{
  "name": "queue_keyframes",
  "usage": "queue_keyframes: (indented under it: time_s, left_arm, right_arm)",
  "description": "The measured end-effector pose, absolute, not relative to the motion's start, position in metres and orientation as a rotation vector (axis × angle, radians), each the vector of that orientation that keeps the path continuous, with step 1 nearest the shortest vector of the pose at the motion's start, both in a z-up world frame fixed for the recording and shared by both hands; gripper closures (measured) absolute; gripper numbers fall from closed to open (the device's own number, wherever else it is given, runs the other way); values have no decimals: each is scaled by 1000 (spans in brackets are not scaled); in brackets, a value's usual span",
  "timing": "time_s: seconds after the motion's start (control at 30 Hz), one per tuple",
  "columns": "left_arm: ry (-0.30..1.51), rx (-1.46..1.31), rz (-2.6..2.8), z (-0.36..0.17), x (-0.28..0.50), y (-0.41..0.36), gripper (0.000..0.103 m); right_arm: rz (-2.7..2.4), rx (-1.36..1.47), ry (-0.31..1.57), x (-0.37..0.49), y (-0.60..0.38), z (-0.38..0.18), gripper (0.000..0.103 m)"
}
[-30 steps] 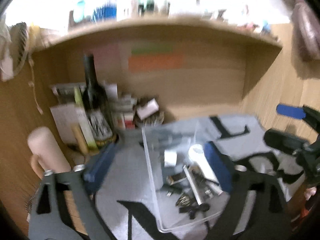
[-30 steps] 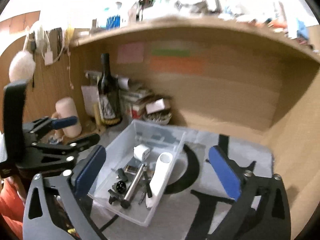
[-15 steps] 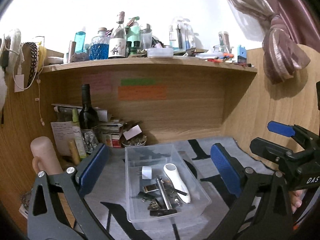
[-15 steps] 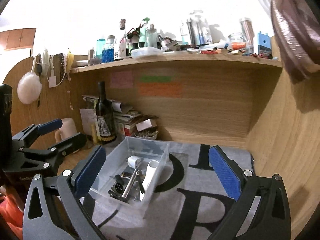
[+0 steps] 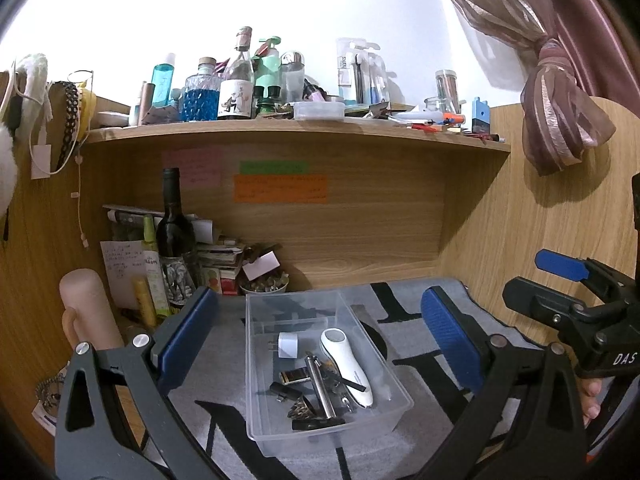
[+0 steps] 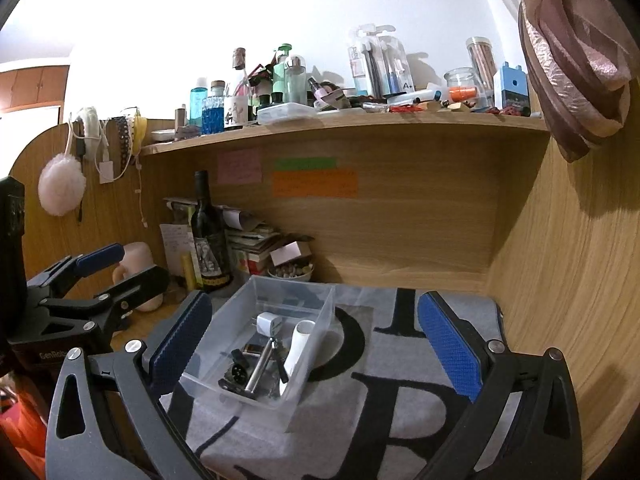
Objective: Organize rigid objects
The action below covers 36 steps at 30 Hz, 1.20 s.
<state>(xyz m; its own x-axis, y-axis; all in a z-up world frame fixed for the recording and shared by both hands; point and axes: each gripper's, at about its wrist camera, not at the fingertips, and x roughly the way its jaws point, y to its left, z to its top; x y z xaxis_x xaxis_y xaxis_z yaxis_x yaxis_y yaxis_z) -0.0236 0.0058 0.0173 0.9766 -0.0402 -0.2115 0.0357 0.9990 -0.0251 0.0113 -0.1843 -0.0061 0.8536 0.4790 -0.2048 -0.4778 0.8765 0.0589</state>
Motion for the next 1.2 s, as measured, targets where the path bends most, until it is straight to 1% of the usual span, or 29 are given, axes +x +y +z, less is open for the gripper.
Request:
queue_keyframes:
  time_s: [1.2]
  left_arm:
    - [214,-18,-41,14,-18,6,0]
  right_arm:
    - [493,-12,229,13,-173,-8,0]
